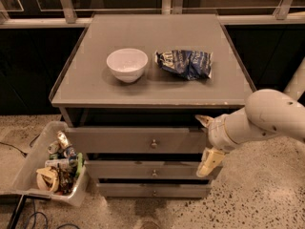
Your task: Open top drawer
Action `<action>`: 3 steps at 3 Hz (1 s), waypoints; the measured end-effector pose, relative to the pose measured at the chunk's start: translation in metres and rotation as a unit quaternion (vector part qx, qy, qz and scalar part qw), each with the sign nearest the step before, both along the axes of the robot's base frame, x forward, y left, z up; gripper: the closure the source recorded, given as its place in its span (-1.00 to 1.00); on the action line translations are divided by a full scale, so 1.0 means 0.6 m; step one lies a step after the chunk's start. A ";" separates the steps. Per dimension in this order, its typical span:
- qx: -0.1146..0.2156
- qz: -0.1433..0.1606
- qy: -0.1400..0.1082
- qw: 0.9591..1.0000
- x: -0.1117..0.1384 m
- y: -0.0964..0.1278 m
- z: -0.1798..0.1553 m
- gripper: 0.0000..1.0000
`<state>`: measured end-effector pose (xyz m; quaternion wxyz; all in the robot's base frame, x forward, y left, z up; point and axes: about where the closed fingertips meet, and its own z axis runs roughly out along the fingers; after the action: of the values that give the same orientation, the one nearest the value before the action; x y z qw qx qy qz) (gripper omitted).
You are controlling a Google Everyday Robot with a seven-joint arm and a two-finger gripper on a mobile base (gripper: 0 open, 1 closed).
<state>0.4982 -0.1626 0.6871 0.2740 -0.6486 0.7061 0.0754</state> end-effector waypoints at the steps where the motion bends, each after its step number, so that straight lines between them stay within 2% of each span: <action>1: -0.008 -0.008 0.007 1.000 0.056 -0.004 -0.078 -1.00; 2: -0.009 -0.011 0.012 1.000 0.063 -0.008 -0.090 -1.00; 3: -0.009 -0.011 0.012 1.000 0.063 -0.008 -0.090 -0.64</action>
Offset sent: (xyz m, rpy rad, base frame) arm 0.0323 -0.0028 -0.0381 -0.0212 -0.0026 -0.0135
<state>0.5363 -0.1673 0.6329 0.2606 -0.6421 0.7172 0.0735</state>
